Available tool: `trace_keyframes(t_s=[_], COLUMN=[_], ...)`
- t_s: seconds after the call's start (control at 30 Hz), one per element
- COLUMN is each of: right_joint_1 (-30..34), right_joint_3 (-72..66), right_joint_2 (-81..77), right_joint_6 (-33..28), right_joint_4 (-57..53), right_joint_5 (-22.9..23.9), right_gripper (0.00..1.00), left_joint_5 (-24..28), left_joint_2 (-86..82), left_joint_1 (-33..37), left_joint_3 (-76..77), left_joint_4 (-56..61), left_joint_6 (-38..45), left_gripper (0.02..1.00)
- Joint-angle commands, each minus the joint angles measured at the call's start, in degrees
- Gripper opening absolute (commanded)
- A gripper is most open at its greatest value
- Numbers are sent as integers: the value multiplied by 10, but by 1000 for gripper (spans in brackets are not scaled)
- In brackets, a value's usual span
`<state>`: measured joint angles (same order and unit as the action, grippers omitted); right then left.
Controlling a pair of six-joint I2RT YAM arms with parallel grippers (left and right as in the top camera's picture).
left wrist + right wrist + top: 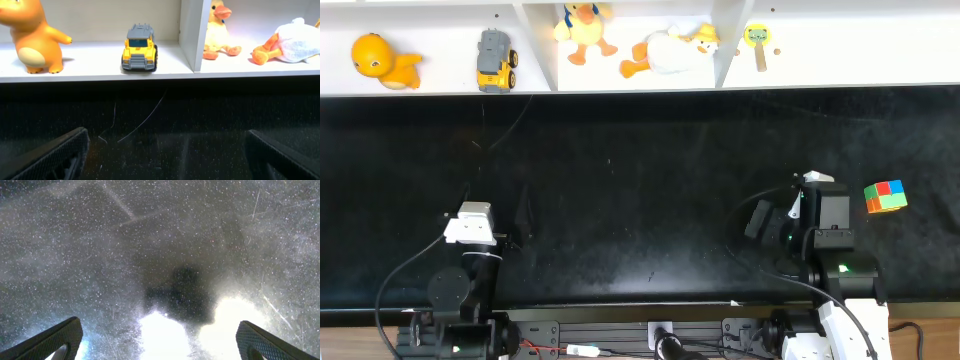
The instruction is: Store Toys
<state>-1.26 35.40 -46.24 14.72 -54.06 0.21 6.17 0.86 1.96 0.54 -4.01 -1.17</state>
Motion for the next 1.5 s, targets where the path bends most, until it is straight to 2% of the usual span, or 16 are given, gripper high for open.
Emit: trace_keyframes(t_s=[0.03,0.1,0.37,0.5,0.63,0.7,0.77,0.83,0.93,1.07,1.2,1.43,1.5], right_joint_1=[-2,-2,19,99,198,235,267,293,305,304,304,305,305], right_joint_3=[-4,-5,-4,0,0,0,0,1,9,37,89,164,177], right_joint_2=[6,4,-54,-104,-130,-136,-141,-150,-157,-158,-168,-252,-284], right_joint_6=[10,9,9,10,10,10,9,-30,-141,-267,-309,-410,-420], right_joint_4=[26,58,112,155,148,148,147,167,196,206,181,128,113], right_joint_5=[-47,-31,-37,-38,-44,-61,-54,-46,-2,31,121,179,201], right_gripper=[993,996,993,996,996,996,996,996,996,996,993,976,945], left_joint_5=[-5,-5,-5,-5,-5,-5,-5,-5,-5,-5,-5,-5,-5], left_joint_2=[-7,-7,-7,-7,-7,-7,-7,-7,-7,-7,-7,-7,-7], left_joint_1=[-3,-3,-3,-3,-3,-3,-3,-3,-3,-3,-3,-3,-3], left_joint_3=[-1,-1,-1,-1,-1,-1,-1,-1,-1,-1,-1,-1,-1], left_joint_4=[-2,-2,-2,-2,-2,-2,-2,-2,-2,-2,-2,-2,-2], left_joint_6=[-6,-6,-6,-6,-6,-6,-6,-6,-6,-6,-6,-6,-6], left_gripper=[998,998,998,998,998,998,996,996,998,998,998,998,998])
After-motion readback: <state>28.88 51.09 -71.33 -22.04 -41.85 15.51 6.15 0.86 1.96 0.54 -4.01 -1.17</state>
